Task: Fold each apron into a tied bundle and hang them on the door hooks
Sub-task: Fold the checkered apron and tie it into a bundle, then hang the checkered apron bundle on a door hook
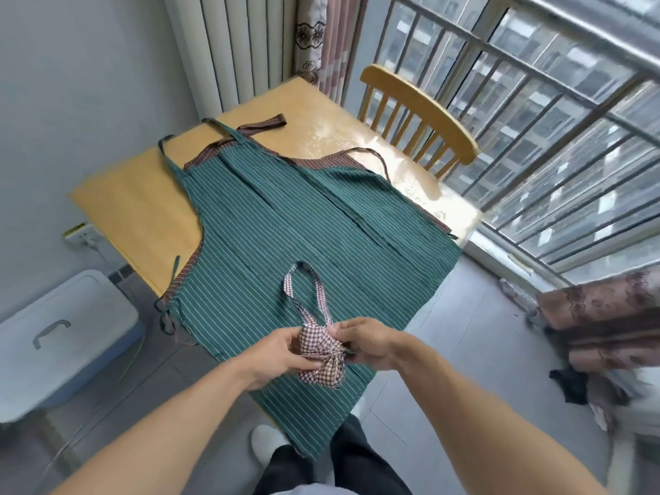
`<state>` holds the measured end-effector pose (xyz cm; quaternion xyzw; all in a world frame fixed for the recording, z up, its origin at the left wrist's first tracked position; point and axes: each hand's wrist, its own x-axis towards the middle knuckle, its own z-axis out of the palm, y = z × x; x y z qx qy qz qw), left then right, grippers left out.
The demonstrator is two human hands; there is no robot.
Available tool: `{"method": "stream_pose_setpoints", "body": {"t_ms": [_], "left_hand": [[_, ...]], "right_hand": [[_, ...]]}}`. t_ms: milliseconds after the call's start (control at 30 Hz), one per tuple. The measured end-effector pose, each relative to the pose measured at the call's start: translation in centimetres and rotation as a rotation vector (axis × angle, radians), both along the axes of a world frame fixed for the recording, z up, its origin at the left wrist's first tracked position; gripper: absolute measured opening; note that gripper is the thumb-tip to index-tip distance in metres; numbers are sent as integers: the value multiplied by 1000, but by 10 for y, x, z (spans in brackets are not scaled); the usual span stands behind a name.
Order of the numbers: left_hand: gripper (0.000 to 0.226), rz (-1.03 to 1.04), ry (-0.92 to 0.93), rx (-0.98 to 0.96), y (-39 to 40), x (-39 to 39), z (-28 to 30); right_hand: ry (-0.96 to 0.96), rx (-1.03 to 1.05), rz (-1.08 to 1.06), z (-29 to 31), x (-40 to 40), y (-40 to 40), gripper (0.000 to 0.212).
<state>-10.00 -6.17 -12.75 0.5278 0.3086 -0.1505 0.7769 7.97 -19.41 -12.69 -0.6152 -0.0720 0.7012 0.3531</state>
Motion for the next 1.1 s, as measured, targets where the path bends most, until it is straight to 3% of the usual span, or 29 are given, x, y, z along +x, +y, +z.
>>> {"method": "stream_pose_setpoints", "body": {"t_ms": [100,267,367,433,567,733,900,967,1100], "left_hand": [[51,-121,-44,38,-1,15,18],[62,-256,-92,58,-29,55,51],[52,-230,-125,234,-67,96,77],[41,-236,-152,372,-96,121,92],[22,-425,-221,471,-193,171,125],[22,-629,-267,505,-331,227,143],[35,-817,-300,542,-445,274,150],[30,-906,-315,564,-487,290,154],[35,-976,-351,572,-564,332,166]], "right_hand": [[35,42,-91,10,7,-21,20],[-248,131,-218,56,26,-65,14],[-322,188,-332,83,46,-105,10],[-368,199,-414,95,59,-136,19],[-422,246,-537,121,90,-226,23],[-578,307,-799,158,138,-364,8],[-633,357,-993,239,189,-502,6],[-726,351,-1064,277,205,-552,13],[-924,304,-1079,348,226,-639,9]]}}
